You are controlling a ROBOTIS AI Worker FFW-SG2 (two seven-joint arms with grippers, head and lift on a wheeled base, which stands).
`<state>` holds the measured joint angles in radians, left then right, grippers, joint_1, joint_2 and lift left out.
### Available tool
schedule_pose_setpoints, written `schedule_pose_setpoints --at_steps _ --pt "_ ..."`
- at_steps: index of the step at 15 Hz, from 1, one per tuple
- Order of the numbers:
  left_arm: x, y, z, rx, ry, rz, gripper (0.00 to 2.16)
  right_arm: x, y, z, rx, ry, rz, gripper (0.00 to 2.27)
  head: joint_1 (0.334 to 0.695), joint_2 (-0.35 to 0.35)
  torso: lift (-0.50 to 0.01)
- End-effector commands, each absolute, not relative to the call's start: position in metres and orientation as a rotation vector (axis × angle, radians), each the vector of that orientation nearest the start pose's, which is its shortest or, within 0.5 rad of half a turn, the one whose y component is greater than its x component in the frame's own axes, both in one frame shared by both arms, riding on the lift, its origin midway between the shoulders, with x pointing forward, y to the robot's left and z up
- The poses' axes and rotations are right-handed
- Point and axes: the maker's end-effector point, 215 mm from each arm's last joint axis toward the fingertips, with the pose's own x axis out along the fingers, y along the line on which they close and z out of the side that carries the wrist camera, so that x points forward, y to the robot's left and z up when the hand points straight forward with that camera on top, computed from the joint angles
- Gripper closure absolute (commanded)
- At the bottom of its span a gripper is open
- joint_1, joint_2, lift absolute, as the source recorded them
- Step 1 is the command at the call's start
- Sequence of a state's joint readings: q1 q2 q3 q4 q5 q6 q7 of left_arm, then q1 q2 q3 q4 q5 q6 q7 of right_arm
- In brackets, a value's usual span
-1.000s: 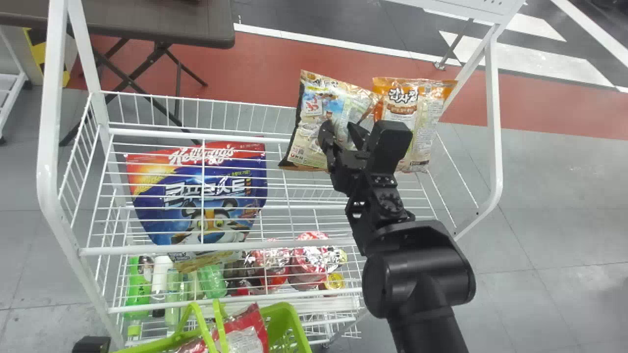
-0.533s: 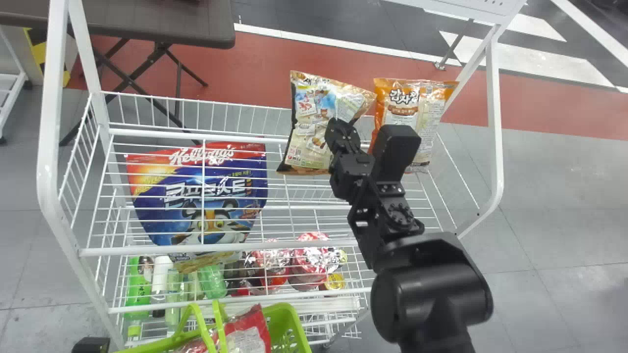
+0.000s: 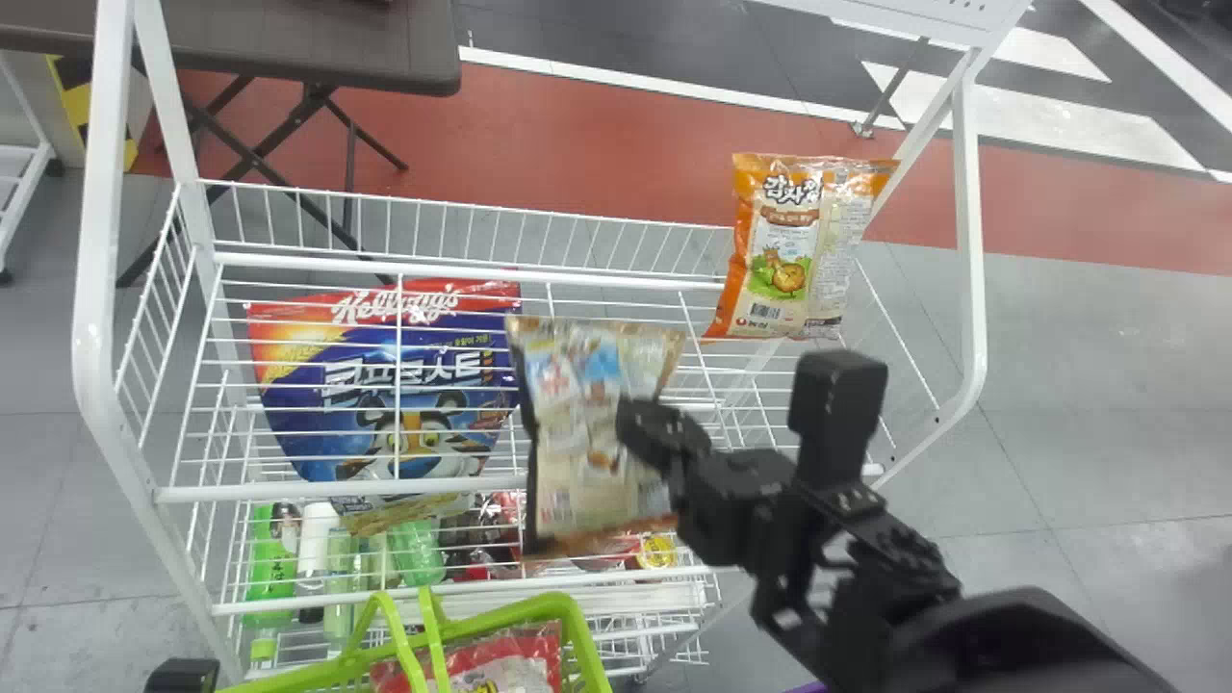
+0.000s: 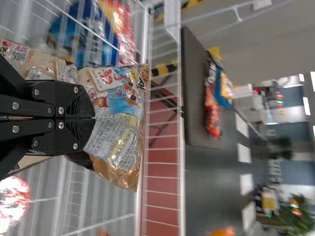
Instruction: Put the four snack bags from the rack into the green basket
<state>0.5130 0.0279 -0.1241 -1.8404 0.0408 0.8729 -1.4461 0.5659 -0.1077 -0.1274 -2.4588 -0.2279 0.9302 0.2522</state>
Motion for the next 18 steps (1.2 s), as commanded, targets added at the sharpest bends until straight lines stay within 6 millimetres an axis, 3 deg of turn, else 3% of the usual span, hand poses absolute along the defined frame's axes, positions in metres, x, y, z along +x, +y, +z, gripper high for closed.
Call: schedule_pose_setpoints --at_steps 1,4,5,9,16,17,18 --pt "0.145 -0.028 -0.470 -0.826 0.926 -1.415 2.11 0.316 -0.203 -0.425 0.180 0.794 0.318 2.19 0.695 -0.350 -0.006" --pt "0.143 -0.033 -0.467 -0.822 0.924 -1.423 2.11 0.252 -0.194 -0.459 0.239 0.991 0.362 2.19 0.695 -0.350 -0.006" --pt "0.143 -0.034 -0.467 -0.821 0.924 -1.423 2.11 0.241 -0.187 -0.464 0.267 1.010 0.385 2.19 0.695 -0.350 -0.006" --pt "0.141 -0.036 -0.468 -0.817 0.929 -1.424 2.11 0.227 -0.172 -0.463 0.316 0.999 0.427 2.19 0.695 -0.350 -0.006" --pt "0.138 -0.035 -0.463 -0.818 0.916 -1.429 2.11 0.174 -0.139 -0.526 0.287 1.201 0.479 2.18 0.695 -0.350 -0.006" --pt "0.138 -0.035 -0.463 -0.816 0.913 -1.430 2.11 0.173 -0.143 -0.535 0.262 1.216 0.456 2.02 0.695 -0.350 -0.006" --pt "0.138 -0.035 -0.462 -0.814 0.910 -1.431 2.11 0.174 -0.150 -0.539 0.242 1.231 0.434 1.55 0.695 -0.350 -0.006"
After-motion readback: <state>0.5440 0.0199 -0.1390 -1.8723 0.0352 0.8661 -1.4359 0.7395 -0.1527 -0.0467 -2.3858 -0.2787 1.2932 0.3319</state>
